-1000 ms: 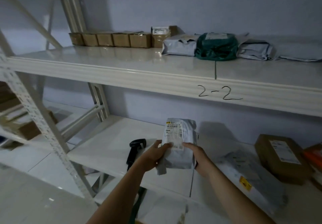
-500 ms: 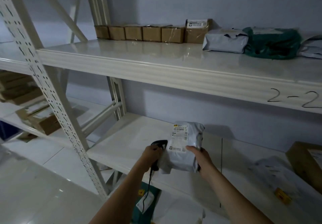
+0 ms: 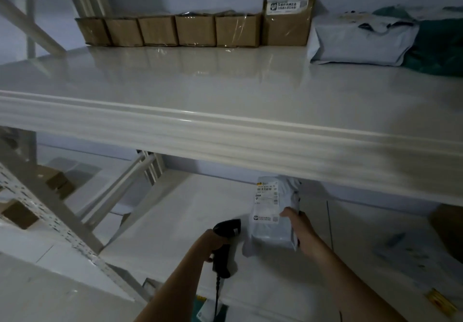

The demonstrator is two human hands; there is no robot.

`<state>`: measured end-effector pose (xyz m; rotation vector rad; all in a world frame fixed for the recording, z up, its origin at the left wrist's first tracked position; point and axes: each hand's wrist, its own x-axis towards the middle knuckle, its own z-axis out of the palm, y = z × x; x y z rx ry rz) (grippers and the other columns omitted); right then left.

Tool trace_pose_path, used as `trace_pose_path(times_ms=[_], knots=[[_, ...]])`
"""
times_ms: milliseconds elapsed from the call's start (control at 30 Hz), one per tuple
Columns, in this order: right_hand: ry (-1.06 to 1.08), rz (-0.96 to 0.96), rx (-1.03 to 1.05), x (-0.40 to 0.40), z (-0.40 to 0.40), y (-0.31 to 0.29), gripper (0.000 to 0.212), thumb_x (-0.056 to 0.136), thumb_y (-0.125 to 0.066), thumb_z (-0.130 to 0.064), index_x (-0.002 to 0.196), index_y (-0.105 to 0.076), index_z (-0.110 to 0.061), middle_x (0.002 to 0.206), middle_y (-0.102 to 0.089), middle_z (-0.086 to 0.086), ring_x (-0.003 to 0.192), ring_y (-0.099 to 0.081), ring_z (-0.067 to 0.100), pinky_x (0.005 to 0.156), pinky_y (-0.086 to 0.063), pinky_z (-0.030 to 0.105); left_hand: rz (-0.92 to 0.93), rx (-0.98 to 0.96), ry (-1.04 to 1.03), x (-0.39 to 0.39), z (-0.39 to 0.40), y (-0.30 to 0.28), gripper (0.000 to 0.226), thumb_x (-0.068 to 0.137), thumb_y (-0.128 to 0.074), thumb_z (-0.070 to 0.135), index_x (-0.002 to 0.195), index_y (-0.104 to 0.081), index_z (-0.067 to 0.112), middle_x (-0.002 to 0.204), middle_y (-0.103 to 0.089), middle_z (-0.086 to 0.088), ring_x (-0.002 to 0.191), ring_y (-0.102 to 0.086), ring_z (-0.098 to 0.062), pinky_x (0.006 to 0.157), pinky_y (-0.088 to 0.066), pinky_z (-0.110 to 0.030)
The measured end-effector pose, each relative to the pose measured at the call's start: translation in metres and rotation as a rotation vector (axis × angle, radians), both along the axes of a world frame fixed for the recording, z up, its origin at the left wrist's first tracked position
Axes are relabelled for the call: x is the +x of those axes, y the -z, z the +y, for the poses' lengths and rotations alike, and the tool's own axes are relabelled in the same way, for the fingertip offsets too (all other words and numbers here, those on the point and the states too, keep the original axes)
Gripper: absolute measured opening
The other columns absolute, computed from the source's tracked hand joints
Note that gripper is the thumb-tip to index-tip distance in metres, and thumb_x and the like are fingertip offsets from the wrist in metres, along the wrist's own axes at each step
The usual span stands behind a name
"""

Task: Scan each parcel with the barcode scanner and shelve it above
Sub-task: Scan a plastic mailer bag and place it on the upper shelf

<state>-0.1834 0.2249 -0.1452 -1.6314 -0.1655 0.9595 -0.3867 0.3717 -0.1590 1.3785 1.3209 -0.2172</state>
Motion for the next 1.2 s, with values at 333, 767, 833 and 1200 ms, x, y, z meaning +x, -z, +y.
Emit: trace_pose_path(times_ms=[333,767,833,1200], knots=[[0.056,-0.042,-0.055,-0.013,-0.018,0.002,0.044,0.079,-0.077,-0.016,0.118,-0.064,-0.002,0.101,-0.074,0.019,0.089,-0.072,0.037,0.066,-0.059,0.039,-0.160,0.236,0.183,-0.003,0.032,-0.004,0.032,0.083,-0.066,0.008,0.112,-0.063,-0.003,0.097,-0.065,-0.017,0.088,-0.063,-0.028,0.078,-0.053,-0.036],[0.209,-0.263,0.064,-0.079,-0.021,0.001,0.082,0.069,-0.090,-0.008,0.125,-0.030,-0.017,0.116,-0.061,0.000,0.103,-0.064,0.016,0.083,-0.054,0.035,-0.561,0.183,0.030,-0.015,0.028,-0.069,0.017,0.079,-0.068,0.025,0.082,-0.067,0.008,0.061,-0.063,-0.004,0.046,-0.051,-0.018,0.047,-0.043,-0.027],[0.206,-0.306,0.078,-0.085,-0.021,0.002,0.080,0.070,-0.089,-0.009,0.121,-0.028,-0.022,0.116,-0.060,0.000,0.103,-0.062,0.013,0.079,-0.051,0.029,-0.575,0.212,0.067,-0.014,0.024,-0.075,0.021,0.078,-0.068,0.028,0.085,-0.068,0.008,0.063,-0.066,-0.004,0.046,-0.052,-0.018,0.047,-0.044,-0.027],[0.214,-0.390,0.130,-0.091,-0.020,0.005,0.075,0.071,-0.087,-0.004,0.116,-0.030,-0.024,0.117,-0.058,0.001,0.106,-0.063,0.014,0.085,-0.055,0.034,-0.600,0.204,0.152,-0.017,0.023,-0.093,0.023,0.077,-0.065,0.026,0.089,-0.068,0.007,0.065,-0.067,-0.006,0.045,-0.050,-0.018,0.047,-0.044,-0.027]])
